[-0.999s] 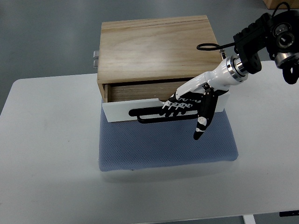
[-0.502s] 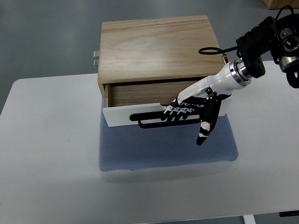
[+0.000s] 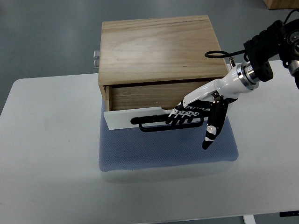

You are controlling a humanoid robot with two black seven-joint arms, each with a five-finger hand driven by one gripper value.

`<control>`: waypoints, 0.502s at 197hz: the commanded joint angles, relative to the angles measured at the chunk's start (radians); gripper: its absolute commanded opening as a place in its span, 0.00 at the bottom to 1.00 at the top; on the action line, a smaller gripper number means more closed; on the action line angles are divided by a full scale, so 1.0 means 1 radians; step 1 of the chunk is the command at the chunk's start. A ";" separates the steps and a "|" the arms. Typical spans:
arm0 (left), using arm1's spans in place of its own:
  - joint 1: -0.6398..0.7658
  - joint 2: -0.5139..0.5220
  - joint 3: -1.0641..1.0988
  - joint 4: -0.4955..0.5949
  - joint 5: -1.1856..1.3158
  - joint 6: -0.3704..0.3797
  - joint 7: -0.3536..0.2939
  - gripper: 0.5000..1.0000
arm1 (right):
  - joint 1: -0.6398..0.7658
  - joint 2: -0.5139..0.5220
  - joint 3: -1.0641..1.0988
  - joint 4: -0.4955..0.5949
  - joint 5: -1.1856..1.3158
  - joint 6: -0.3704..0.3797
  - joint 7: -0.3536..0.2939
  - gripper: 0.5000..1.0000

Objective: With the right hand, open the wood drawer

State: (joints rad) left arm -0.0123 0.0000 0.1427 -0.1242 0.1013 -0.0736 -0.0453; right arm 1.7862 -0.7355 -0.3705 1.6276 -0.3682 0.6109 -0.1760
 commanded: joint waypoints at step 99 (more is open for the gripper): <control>0.000 0.000 0.000 0.000 0.000 0.000 0.001 1.00 | 0.070 -0.073 0.163 -0.037 0.118 0.000 0.012 0.89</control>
State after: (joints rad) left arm -0.0123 0.0000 0.1427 -0.1242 0.1012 -0.0736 -0.0449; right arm 1.8631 -0.7942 -0.2678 1.6157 -0.2958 0.6109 -0.1644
